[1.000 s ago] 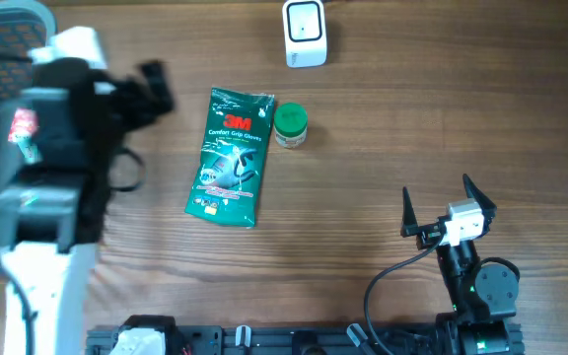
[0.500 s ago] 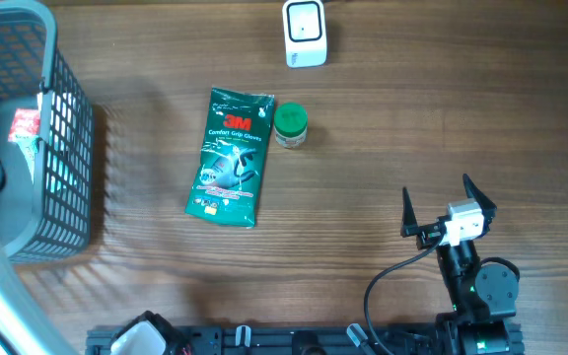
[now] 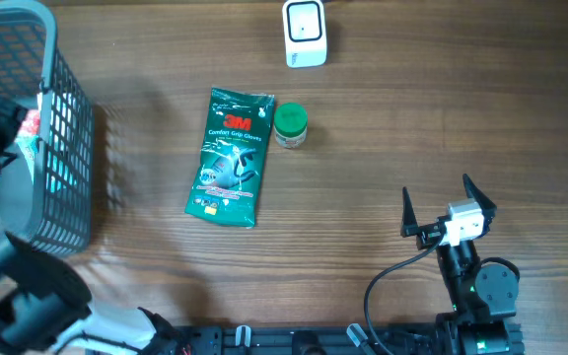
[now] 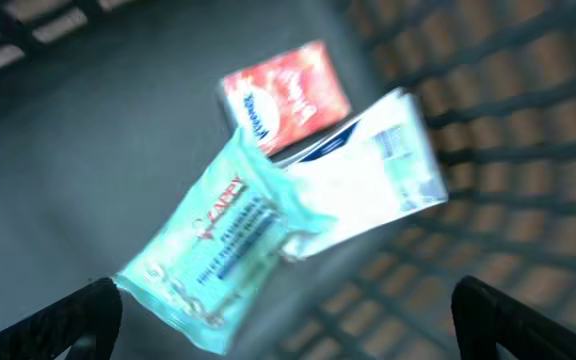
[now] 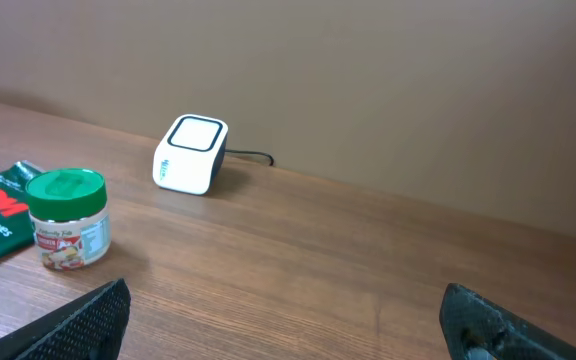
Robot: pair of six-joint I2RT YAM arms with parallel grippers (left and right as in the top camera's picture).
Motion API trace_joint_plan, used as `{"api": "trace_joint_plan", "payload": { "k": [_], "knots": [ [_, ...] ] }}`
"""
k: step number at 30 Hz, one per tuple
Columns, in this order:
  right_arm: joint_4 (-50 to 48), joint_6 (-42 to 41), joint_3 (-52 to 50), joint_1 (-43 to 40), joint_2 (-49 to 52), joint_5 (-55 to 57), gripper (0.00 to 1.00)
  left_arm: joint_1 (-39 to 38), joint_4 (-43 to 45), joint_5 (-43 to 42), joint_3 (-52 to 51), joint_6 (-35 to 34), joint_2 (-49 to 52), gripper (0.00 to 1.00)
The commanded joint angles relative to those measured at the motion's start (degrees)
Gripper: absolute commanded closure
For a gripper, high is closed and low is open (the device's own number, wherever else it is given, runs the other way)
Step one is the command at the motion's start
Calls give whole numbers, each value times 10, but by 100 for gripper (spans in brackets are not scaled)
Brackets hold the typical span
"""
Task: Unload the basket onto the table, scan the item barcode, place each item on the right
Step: 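Return the left gripper to the basket and grasp the light-green wipes pack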
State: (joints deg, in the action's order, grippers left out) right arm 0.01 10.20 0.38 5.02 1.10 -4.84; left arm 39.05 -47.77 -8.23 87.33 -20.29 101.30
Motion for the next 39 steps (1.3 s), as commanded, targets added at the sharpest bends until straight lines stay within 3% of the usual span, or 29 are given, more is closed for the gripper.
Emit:
{"api": "trace_joint_plan", "payload": {
  "k": [1, 8, 11, 13, 14, 16, 17, 19, 21, 22, 24, 26, 29, 32, 39],
  "knots": [
    [-1, 2, -1, 3, -2, 5, 0, -22, -3, 30, -4, 97, 55, 0],
    [-1, 3, -1, 3, -2, 5, 0, -44, 8, 45, -4, 109, 121, 1],
    [-1, 2, -1, 3, -2, 5, 0, -44, 8, 56, -4, 109, 132, 26],
    [-1, 2, -1, 3, -2, 5, 0, -44, 7, 68, -4, 109, 132, 55],
    [-1, 2, -1, 3, -2, 5, 0, -44, 7, 74, -4, 109, 132, 60],
    [-1, 2, -1, 3, -2, 5, 0, -44, 2, 87, -4, 109, 132, 57],
    [-1, 2, -1, 3, -2, 5, 0, -44, 0, 88, -4, 109, 132, 45],
    [-1, 2, -1, 3, -2, 5, 0, -44, -5, 88, -4, 109, 132, 41],
    [-1, 2, -1, 3, -2, 5, 0, -44, -7, 88, -8, 109, 132, 19],
    [-1, 2, -1, 3, -2, 5, 0, -44, -7, 88, -11, 109, 132, 20],
    [-1, 2, -1, 3, -2, 5, 0, -44, -7, 88, -16, 109, 133, 48],
    [-1, 2, -1, 3, -2, 5, 0, -44, -7, 88, -16, 109, 133, 60],
    [-1, 3, -1, 3, -2, 5, 0, -44, -8, 88, -16, 109, 133, 67],
    [-1, 2, -1, 3, -2, 5, 0, -44, -14, 88, -16, 109, 131, 96],
    [-1, 2, -1, 3, -2, 5, 0, -44, -30, 90, 36, 109, 68, 96]
  ]
}}
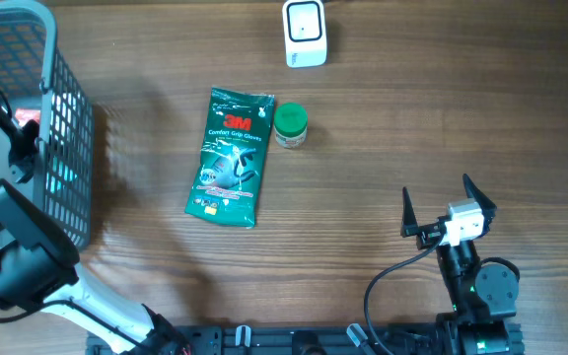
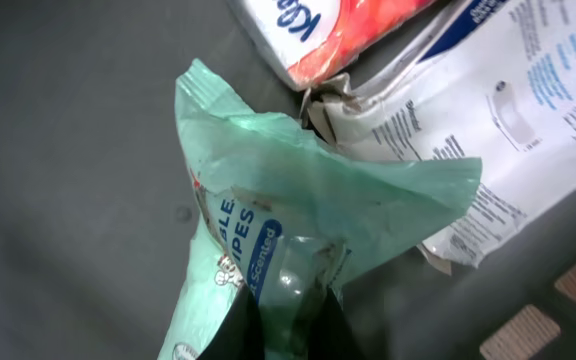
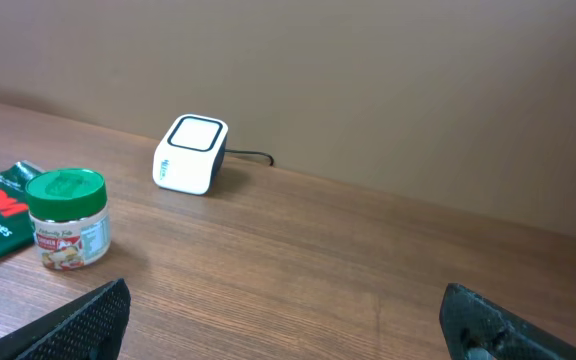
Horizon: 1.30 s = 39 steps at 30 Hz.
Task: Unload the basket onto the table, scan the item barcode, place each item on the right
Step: 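Return the left gripper to the basket and grasp the light-green wipes pack, then carry the wipes pack right of the jar and release it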
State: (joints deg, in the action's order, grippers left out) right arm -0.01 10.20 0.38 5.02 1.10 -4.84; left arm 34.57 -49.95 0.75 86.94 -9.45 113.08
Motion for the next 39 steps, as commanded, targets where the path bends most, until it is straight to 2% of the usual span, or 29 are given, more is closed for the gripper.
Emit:
{"api": "trace_joint_plan", "payload": {
  "k": [1, 7, 10, 12, 16, 19, 21, 28, 30, 33, 39],
  "knots": [
    [-1, 2, -1, 3, -2, 5, 0, 1, -12, 0, 57, -2, -72, 96],
    [-1, 2, -1, 3, -2, 5, 0, 1, 7, -3, 91, -37, -215, 96],
    [-1, 2, -1, 3, -2, 5, 0, 1, 22, -52, 91, -91, -285, 96],
    [-1, 2, -1, 3, -2, 5, 0, 0, 35, -126, 91, -115, -326, 96],
    [-1, 3, -1, 3, -2, 5, 0, -28, 43, -358, 91, -118, -396, 96],
    [-1, 2, -1, 3, -2, 5, 0, -87, 20, -473, 90, -76, -407, 96],
    [-1, 3, -1, 3, -2, 5, 0, -150, -7, -515, 83, -35, -403, 96],
    [-1, 2, -1, 3, -2, 5, 0, -377, -28, -529, 48, 131, -336, 96],
    [-1, 2, -1, 3, -2, 5, 0, -447, -24, -564, 38, 205, -294, 96],
    [-1, 2, -1, 3, -2, 5, 0, -513, -19, -581, 37, 262, -228, 96],
    [-1, 3, -1, 3, -2, 5, 0, -600, 34, -582, 37, 273, -66, 96]
  ]
}}
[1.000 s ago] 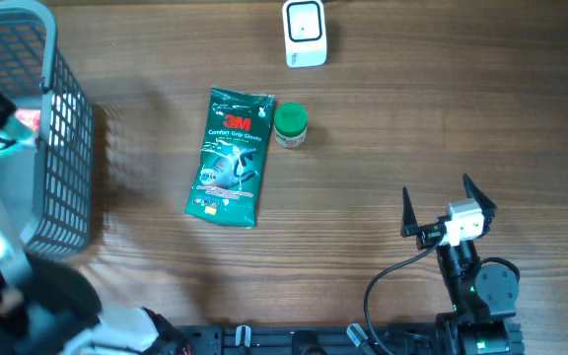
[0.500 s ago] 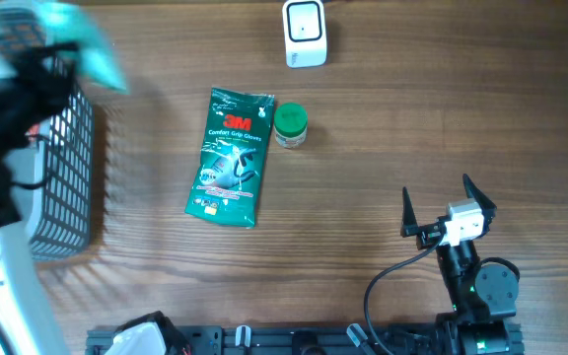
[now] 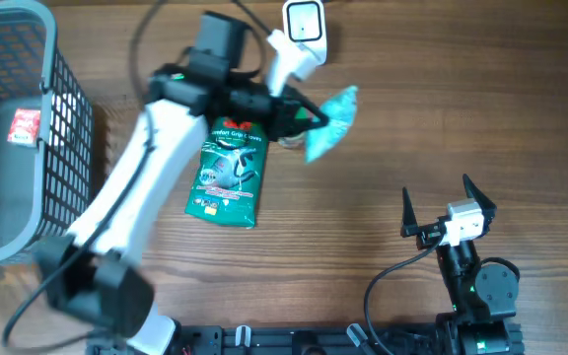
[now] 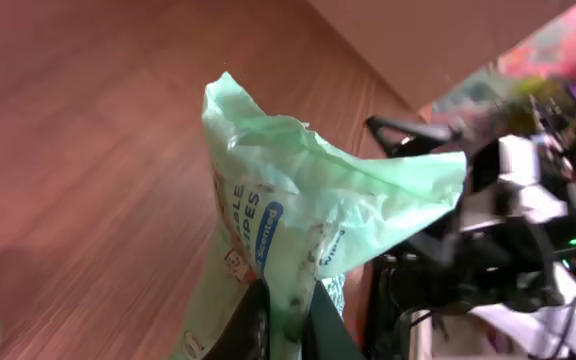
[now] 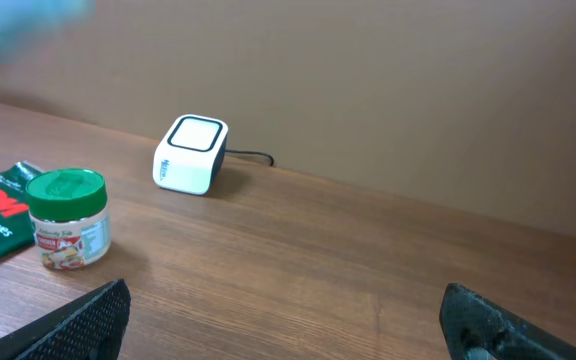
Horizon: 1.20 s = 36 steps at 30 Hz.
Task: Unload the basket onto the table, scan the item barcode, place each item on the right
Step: 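Carry the wipes pack right of the jar and release it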
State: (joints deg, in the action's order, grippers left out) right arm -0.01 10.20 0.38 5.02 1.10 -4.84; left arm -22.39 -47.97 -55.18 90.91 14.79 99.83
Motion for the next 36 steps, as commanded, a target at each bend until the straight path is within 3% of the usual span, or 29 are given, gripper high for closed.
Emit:
{"api": "trace_joint_plan", "payload": {
  "k": [1, 5, 8, 10, 13, 17, 20, 22, 30, 36],
  "knots": [
    [-1, 3, -1, 3, -2, 5, 0, -37, 23, -22, -3, 30, 87, 96],
    [-1, 2, -1, 3, -2, 5, 0, -66, 52, 71, -3, 24, 171, 96],
    [-1, 3, -1, 3, -2, 5, 0, -104, 61, 307, -3, -46, 211, 96],
    [-1, 2, -1, 3, -2, 5, 0, -131, 63, 402, -3, -57, 217, 96],
    [-1, 2, -1, 3, -2, 5, 0, -167, 76, 490, -3, -67, 217, 86],
    [-1, 2, -1, 3, -2, 5, 0, -197, 79, 527, -1, -68, 211, 73],
    [-1, 3, -1, 3, -2, 5, 0, -203, 66, 527, 6, -80, 184, 43],
    [-1, 2, -1, 3, -2, 5, 0, -203, 51, 527, 16, -80, 150, 0],
    [-1, 2, -1, 3, -2, 5, 0, -193, 33, 532, 25, -80, -36, 0],
    [-1, 2, -1, 3, -2, 5, 0, -141, 9, 591, 25, -80, -151, 0]
  ]
}}
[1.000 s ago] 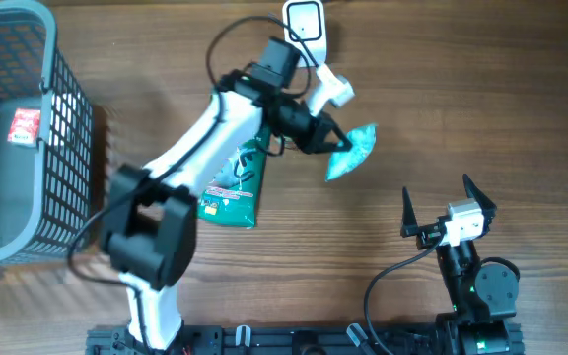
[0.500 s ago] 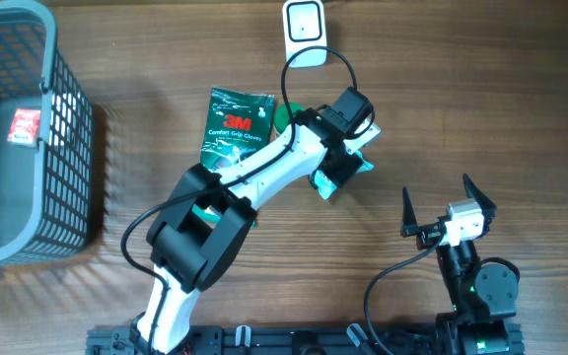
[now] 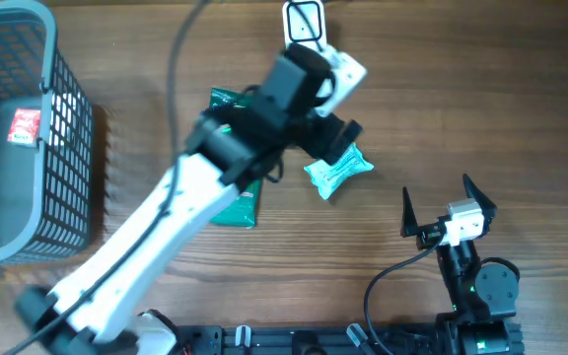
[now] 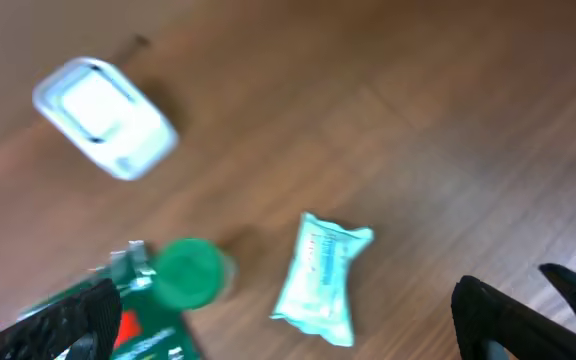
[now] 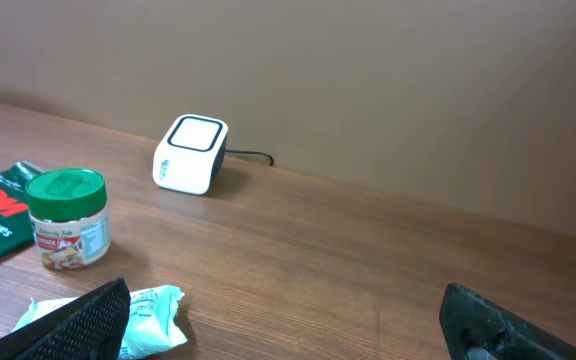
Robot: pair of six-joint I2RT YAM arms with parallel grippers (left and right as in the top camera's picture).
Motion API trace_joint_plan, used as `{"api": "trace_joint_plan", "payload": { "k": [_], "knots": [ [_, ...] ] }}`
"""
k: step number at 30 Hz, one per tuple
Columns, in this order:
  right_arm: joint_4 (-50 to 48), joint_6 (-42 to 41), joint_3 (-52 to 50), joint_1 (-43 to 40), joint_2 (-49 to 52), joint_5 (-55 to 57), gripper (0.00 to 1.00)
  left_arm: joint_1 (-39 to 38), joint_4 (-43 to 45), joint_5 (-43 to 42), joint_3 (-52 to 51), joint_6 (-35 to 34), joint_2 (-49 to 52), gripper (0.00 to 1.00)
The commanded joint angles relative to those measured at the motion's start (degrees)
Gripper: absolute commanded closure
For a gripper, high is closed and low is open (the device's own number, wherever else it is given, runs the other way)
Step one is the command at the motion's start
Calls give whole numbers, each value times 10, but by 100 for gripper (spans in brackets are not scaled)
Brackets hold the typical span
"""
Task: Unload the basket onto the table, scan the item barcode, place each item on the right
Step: 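Carry the wipes pack right of the jar and release it, then reach the left gripper into the basket and grasp the white tissue pack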
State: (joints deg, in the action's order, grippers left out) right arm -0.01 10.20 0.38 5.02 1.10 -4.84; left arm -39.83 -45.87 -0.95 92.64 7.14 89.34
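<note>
A light-green wipes pack [image 3: 338,170] lies flat on the table, to the right of the green-lidded jar [image 4: 190,272] and below the white scanner [image 3: 305,25]. It also shows as the wipes pack [image 4: 323,278] under the left wrist, and as the wipes pack [image 5: 118,310] by the right gripper's left finger. My left gripper [image 4: 288,335] hangs open above it with nothing between its fingers. My right gripper [image 3: 444,204] stands open at the right front, apart from the pack. No barcode can be made out.
A green 3M gloves packet [image 3: 227,100] lies left of the jar, mostly under my left arm. A grey wire basket [image 3: 67,128] with a red pack [image 3: 23,123] inside stands at the far left. The scanner's cable runs off the back edge.
The left gripper was shut on the wipes pack, held up near the jar. Now it is open and the pack lies on the table right of the jar. The right arm has not moved.
My left gripper was open over the packs in the basket. Then it was shut on the green wipes pack there. Later it held the pack over the table near the jar and scanner. Now the pack lies released on the table.
</note>
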Motion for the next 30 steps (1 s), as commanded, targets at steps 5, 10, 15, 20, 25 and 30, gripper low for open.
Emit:
{"api": "trace_joint_plan", "payload": {
  "k": [5, 10, 15, 20, 25, 30],
  "knots": [
    [-1, 2, -1, 3, -2, 5, 0, 112, -35, 69, 7, -4, -116, 0],
    [-1, 2, -1, 3, -2, 5, 0, 222, -19, 69, 7, -52, -166, 0],
    [-1, 2, -1, 3, -2, 5, 0, 371, -3, 68, 7, -147, -191, 0],
    [-1, 2, -1, 3, -2, 5, 0, 516, -7, 50, 7, -218, -190, 0],
    [-1, 2, -1, 3, -2, 5, 0, 606, -11, 16, 7, -237, -183, 0],
    [-1, 2, -1, 3, -2, 5, 0, 644, -11, 12, 7, -243, -144, 0]
  ]
}}
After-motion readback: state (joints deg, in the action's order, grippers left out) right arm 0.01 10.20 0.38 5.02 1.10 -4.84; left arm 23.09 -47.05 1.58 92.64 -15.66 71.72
